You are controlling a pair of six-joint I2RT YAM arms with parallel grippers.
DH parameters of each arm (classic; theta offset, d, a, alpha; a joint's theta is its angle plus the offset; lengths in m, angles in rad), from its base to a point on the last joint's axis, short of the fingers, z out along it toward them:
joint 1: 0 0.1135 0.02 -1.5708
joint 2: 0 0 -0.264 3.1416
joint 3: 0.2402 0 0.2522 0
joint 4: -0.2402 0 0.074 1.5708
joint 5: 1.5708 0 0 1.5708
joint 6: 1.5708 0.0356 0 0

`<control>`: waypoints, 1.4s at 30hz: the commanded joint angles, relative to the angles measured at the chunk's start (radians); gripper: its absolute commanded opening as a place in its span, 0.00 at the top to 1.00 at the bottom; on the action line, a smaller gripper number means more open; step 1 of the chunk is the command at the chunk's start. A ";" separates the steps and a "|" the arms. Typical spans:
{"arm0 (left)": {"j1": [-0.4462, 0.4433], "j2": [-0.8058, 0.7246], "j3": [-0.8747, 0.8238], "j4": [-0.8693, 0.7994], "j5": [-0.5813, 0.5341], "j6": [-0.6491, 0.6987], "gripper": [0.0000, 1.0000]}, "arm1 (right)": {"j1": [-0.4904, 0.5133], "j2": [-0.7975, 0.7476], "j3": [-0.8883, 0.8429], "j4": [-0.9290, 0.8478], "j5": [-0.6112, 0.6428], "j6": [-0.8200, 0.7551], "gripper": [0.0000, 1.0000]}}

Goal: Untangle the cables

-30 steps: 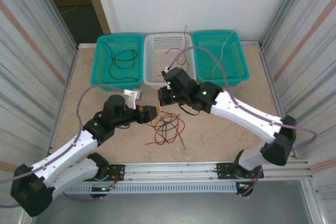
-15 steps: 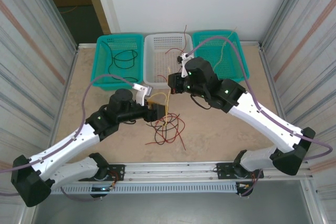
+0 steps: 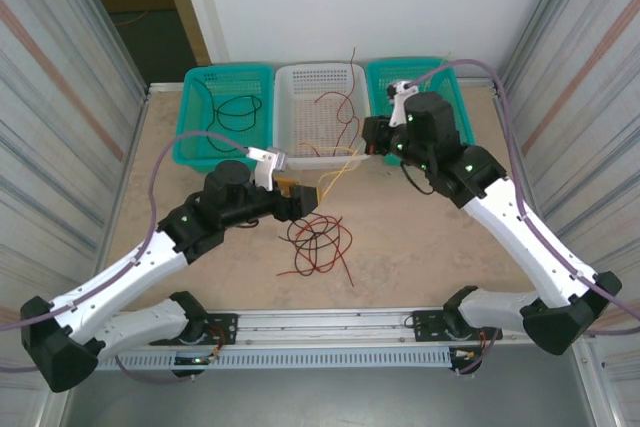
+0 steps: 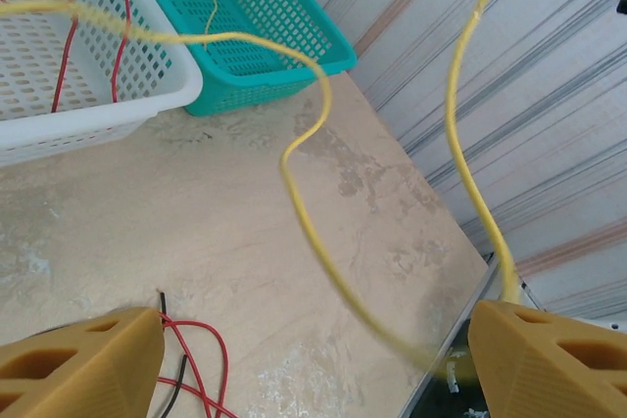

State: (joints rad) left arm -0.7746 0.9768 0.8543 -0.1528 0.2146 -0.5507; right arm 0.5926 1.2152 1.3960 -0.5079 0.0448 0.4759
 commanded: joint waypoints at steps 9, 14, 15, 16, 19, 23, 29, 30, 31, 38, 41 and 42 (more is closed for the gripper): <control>-0.003 -0.066 -0.093 -0.075 -0.157 0.006 0.14 | -0.333 0.252 0.300 0.053 0.001 -0.142 0.95; -0.004 -0.036 -0.126 -0.108 -0.214 -0.023 0.15 | -0.418 0.508 0.540 0.021 0.082 -0.157 0.93; -0.004 -0.028 -0.132 -0.115 -0.218 -0.039 0.16 | -0.431 0.559 0.579 0.012 0.096 -0.157 0.91; -0.004 -0.015 -0.138 -0.126 -0.227 -0.054 0.16 | -0.444 0.607 0.616 -0.001 0.112 -0.158 0.89; -0.003 0.034 -0.143 -0.183 -0.256 -0.110 0.17 | -0.470 0.716 0.710 -0.054 0.172 -0.159 0.82; -0.003 0.122 -0.121 -0.249 -0.244 -0.150 0.21 | -0.490 0.793 0.786 -0.157 0.236 -0.151 0.57; -0.002 0.184 -0.118 -0.250 -0.224 -0.213 0.25 | -0.477 0.692 0.656 -0.224 0.204 -0.140 0.42; -0.001 0.190 -0.121 -0.240 -0.222 -0.222 0.25 | -0.467 0.641 0.592 -0.211 0.185 -0.137 0.43; 0.003 0.198 -0.123 -0.233 -0.217 -0.229 0.26 | -0.452 0.583 0.517 -0.193 0.168 -0.126 0.43; 0.091 0.298 -0.142 -0.178 -0.084 -0.313 0.44 | -0.238 0.220 -0.038 -0.075 0.000 0.000 0.43; 0.112 0.327 -0.148 -0.154 -0.051 -0.331 0.50 | -0.058 0.149 -0.219 -0.022 -0.027 0.079 0.43; 0.115 0.333 -0.149 -0.145 -0.042 -0.331 0.51 | 0.008 0.147 -0.260 -0.006 -0.026 0.102 0.43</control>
State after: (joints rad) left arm -0.6689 1.3003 0.7212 -0.3351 0.1116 -0.8436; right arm 0.4839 1.3708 1.2419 -0.5694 0.0734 0.4698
